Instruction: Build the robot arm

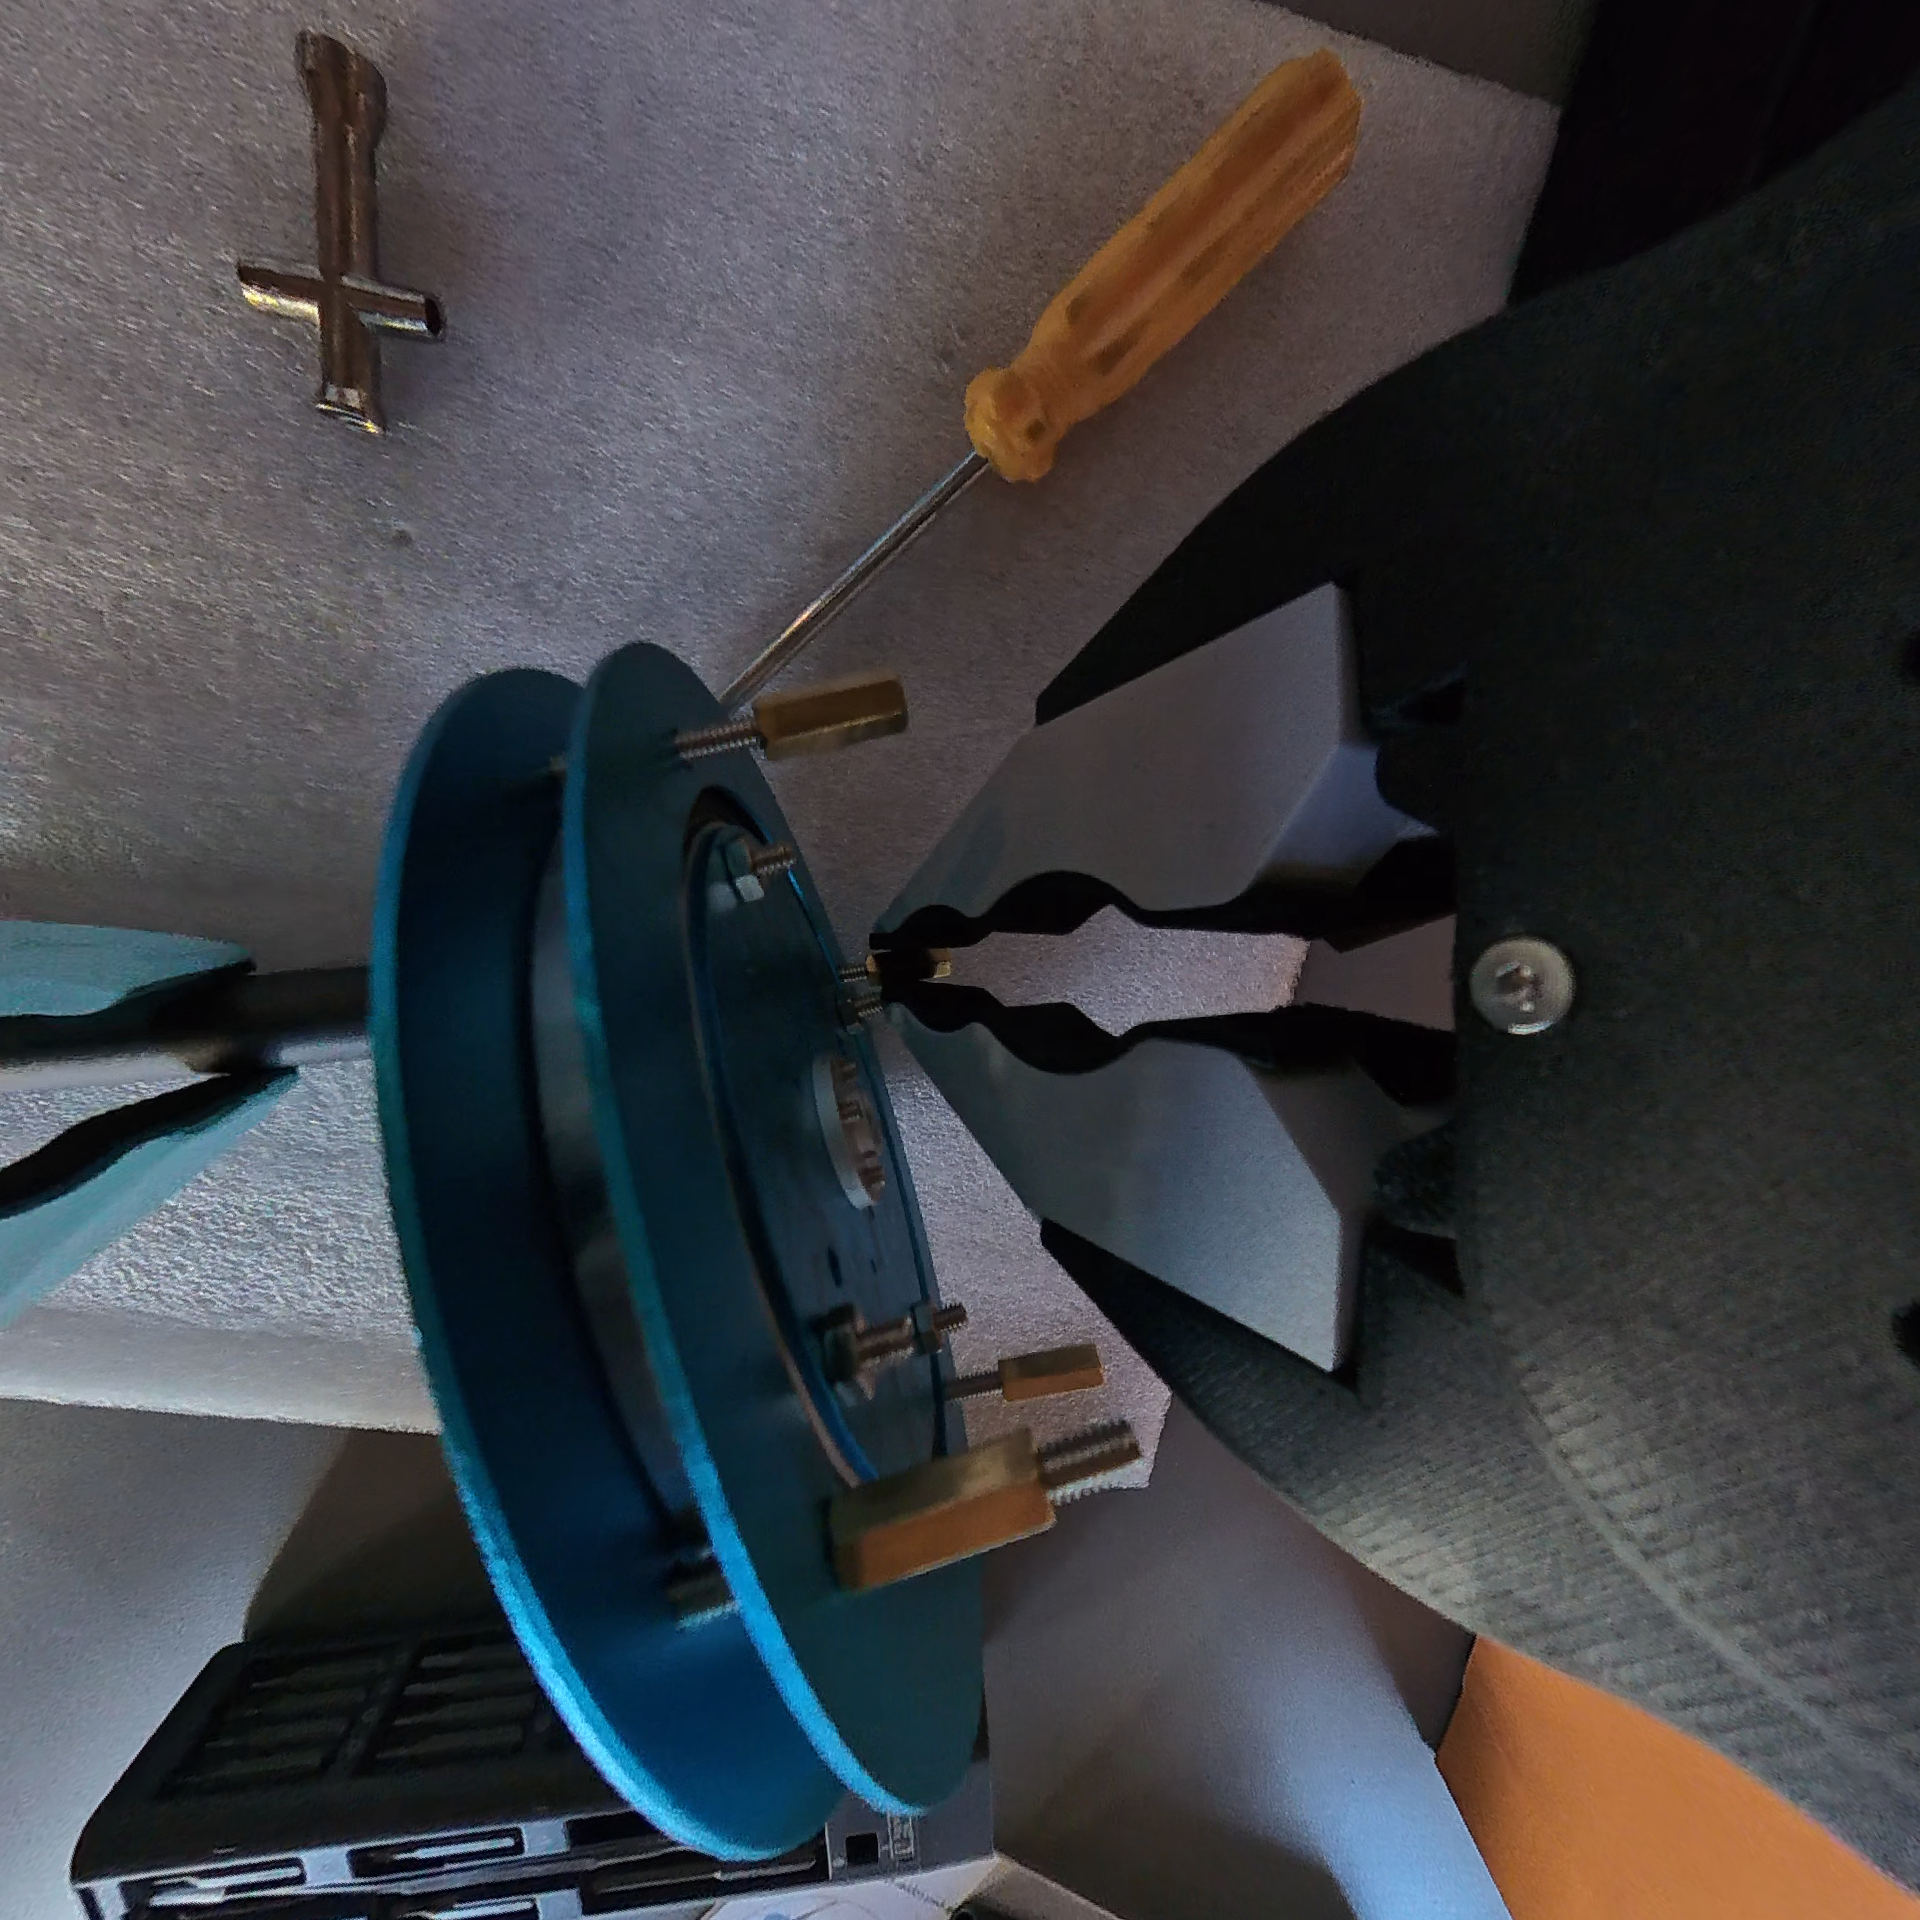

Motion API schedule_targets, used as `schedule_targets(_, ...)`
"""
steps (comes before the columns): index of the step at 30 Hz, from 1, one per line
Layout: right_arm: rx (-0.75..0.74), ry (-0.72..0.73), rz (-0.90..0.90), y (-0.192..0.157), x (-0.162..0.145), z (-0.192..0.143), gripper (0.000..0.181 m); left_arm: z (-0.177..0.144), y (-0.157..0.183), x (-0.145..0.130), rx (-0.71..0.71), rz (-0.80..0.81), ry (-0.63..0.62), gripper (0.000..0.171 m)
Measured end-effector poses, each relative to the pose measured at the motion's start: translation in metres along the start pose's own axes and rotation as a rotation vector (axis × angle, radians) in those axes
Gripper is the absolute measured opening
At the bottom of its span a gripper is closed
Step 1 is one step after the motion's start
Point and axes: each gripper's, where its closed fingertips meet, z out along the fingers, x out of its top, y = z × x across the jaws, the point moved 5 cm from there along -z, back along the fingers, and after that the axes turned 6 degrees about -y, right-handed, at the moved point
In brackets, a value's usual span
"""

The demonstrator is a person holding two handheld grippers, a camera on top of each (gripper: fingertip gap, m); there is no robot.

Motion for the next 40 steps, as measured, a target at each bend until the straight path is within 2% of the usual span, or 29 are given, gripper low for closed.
schedule_targets(19, 0.003, 0.001, -0.019, 0.005, 0.004, 0.001, 0.015, 0.000, 0.000, 0.000, 0.002, 0.015, -0.007, 0.004)
schedule_targets(23, -0.021, 0.002, -0.069, 0.004, 0.004, 0.002, 0.015, 0.000, -0.001, 0.000, -0.003, 0.017, -0.012, 0.004)
schedule_targets(27, -0.037, 0.026, -0.063, 0.004, 0.000, -0.001, 0.027, 0.000, -0.001, 0.001, -0.003, 0.022, -0.016, 0.004)
schedule_targets(31, -0.067, 0.094, -0.073, 0.002, -0.003, -0.011, 0.027, 0.000, -0.001, 0.001, -0.005, 0.025, -0.018, 0.003)
schedule_targets(34, -0.104, 0.077, -0.092, 0.001, -0.005, -0.012, 0.027, -0.001, -0.001, 0.001, -0.009, 0.026, -0.019, 0.003)
schedule_targets(40, -0.072, 0.044, -0.063, 0.004, -0.002, -0.001, 0.025, -0.001, -0.001, 0.001, -0.003, 0.028, -0.019, 0.004)
